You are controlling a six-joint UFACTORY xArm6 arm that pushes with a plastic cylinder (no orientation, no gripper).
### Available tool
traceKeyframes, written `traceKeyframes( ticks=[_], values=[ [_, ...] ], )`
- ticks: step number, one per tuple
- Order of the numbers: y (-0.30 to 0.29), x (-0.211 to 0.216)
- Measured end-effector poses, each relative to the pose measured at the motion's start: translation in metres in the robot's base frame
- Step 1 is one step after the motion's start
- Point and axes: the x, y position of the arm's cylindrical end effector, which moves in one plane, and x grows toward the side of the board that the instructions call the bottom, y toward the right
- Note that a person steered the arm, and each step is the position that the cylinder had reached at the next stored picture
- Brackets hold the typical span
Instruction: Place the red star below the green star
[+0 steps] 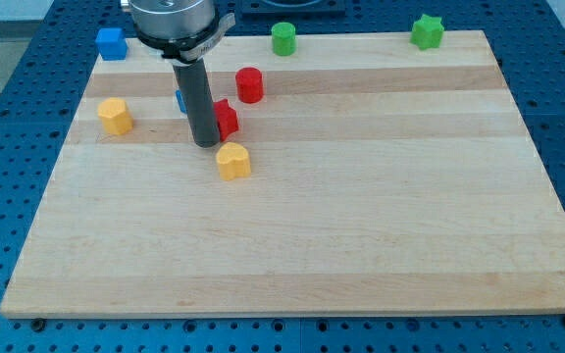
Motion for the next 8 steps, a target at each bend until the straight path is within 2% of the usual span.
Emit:
traceKeyframes(
  ticks=[2, 4, 5, 8],
  values=[
    [-0.035, -0.009],
    [-0.030, -0.032],
    [-0.008, -0.031],
    [0.109, -0.031]
  ],
)
